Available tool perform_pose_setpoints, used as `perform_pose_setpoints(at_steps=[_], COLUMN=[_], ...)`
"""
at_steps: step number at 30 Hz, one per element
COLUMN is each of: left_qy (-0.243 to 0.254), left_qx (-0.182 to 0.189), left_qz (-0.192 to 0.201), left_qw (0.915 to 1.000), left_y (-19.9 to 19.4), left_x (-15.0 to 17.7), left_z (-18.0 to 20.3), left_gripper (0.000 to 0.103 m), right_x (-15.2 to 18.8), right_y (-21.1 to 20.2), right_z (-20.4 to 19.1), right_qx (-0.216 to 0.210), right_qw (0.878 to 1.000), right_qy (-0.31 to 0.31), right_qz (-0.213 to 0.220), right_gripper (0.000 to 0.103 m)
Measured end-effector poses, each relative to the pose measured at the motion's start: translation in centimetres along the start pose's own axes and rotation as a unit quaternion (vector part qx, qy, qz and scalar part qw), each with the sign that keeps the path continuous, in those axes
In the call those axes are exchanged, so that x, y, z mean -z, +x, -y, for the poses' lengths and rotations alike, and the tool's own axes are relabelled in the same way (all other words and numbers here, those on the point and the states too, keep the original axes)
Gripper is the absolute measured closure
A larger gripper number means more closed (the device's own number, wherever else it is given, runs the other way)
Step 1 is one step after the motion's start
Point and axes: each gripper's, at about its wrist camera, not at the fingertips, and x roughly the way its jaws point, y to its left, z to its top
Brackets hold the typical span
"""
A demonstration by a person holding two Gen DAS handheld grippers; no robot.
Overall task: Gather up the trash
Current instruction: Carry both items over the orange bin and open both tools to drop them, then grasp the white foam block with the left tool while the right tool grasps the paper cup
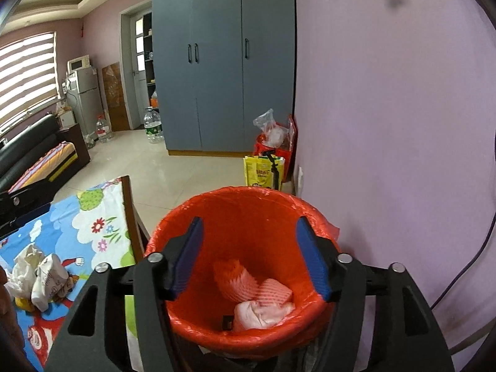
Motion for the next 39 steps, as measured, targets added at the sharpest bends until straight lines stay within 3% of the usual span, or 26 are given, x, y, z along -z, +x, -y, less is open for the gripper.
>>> perform_pose_setpoints(at_steps=[3, 11, 19, 30, 39], left_qy=[0.008, 0.019, -0.006, -0.032, -0.062], left_qx=[-0.021, -0.072, -0.121, -0.205, -0.252], left_qz=[0.016, 0.044, 0.066, 0.078, 0.074], left_qw=[0.9996, 0.9962, 0.9905, 0.9750, 0.9629], left_y=[-1.9, -6.7, -11.5, -17.0, -19.7], left_x=[0.5, 1.9, 3.4, 5.5, 7.7], left_z=[-0.7, -2.9, -6.8, -12.5, -16.7], left_gripper=[0.035, 0.035, 0.035, 0.035, 0.035], right_x=[0.1, 0.6, 1.4, 2.3, 2.9], right_y=[-0.4, -0.8, -1.3, -2.4, -2.6], right_z=[-0.9, -3.6, -7.3, -12.5, -16.0], right_qx=[-0.012, -0.040, -0.076, -0.121, -0.149], right_qw=[1.000, 0.999, 0.997, 0.991, 0.985], right_qy=[-0.004, -0.012, -0.027, -0.061, -0.087], right_qz=[0.003, -0.004, -0.011, -0.019, -0.027], right_gripper=[0.030, 0.026, 0.025, 0.025, 0.024])
